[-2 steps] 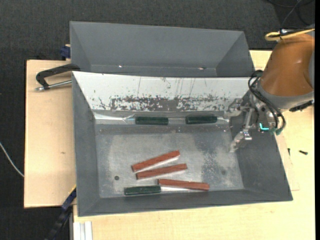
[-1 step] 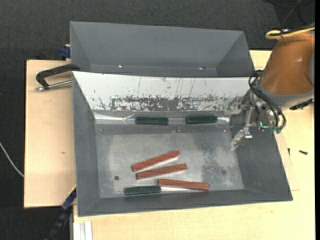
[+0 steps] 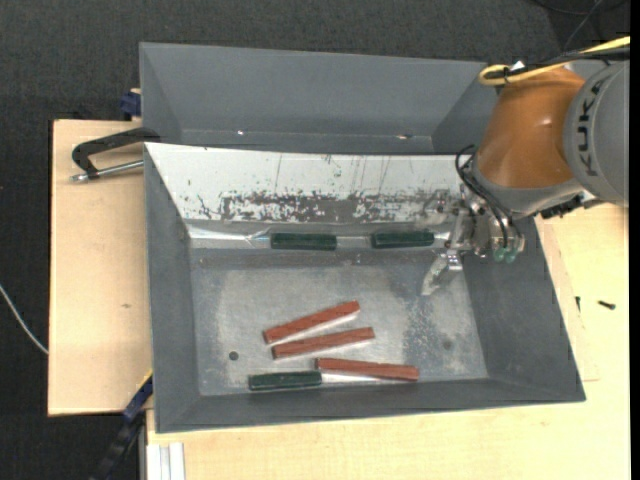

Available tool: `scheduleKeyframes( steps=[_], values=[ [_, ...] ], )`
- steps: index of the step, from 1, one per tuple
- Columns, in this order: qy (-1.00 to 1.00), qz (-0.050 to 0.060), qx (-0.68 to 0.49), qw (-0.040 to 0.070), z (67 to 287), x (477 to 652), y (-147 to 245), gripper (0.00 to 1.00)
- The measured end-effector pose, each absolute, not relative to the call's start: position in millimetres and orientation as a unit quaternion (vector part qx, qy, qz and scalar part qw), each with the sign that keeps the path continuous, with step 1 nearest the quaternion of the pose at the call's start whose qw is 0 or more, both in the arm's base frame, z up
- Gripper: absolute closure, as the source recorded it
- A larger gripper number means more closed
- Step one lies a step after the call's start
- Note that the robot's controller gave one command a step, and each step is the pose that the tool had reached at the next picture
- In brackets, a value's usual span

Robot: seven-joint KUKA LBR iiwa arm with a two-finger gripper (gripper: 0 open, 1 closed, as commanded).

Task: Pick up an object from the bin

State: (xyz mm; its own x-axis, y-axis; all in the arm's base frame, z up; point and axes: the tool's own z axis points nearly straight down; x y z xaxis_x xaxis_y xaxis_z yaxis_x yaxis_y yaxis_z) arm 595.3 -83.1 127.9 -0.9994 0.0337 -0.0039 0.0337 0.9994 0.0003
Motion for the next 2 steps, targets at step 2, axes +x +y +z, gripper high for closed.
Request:
scheduleKeyframes(
  steps=[2],
  values=[
    [1.000, -0.001, -0.021, 0.007, 86, 603.4, -40, 0.00]
  ],
)
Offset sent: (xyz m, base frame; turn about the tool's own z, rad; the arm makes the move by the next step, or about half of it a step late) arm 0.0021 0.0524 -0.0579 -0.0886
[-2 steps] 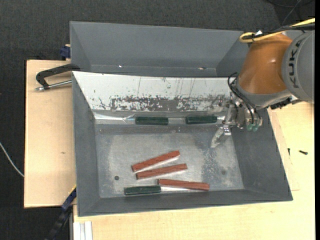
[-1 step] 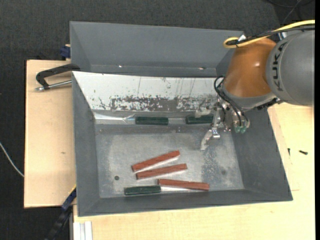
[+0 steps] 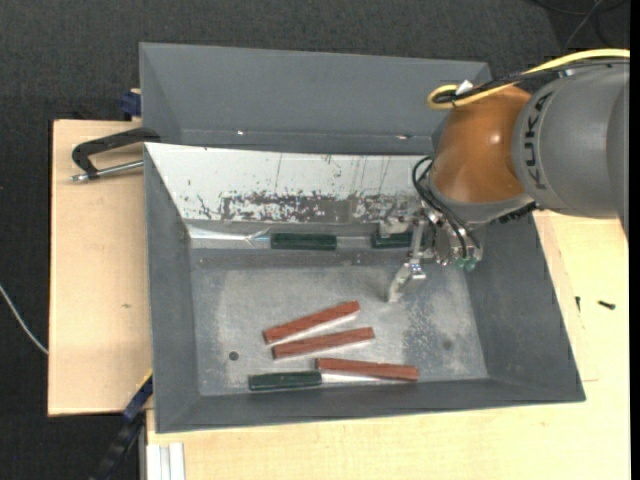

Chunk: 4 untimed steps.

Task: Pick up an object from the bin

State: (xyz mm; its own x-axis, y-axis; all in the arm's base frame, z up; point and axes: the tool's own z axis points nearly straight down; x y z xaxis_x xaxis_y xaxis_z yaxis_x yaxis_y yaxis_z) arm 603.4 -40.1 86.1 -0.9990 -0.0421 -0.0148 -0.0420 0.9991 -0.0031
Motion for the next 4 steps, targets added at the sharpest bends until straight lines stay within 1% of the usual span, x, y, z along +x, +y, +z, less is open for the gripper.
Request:
scheduleKeyframes(
  steps=[1, 2, 3, 4],
  values=[
    [1.000, 0.000, -0.031, 0.006, 75, 557.1, 10, 0.00],
    [0.994, 0.001, -0.112, 0.004, 82, 571.2, 67, 1.00],
    [0.994, 0.001, -0.112, 0.004, 82, 571.2, 67, 1.00],
    [0.991, 0.001, -0.137, 0.002, 286, 574.6, 87, 1.00]
  ],
)
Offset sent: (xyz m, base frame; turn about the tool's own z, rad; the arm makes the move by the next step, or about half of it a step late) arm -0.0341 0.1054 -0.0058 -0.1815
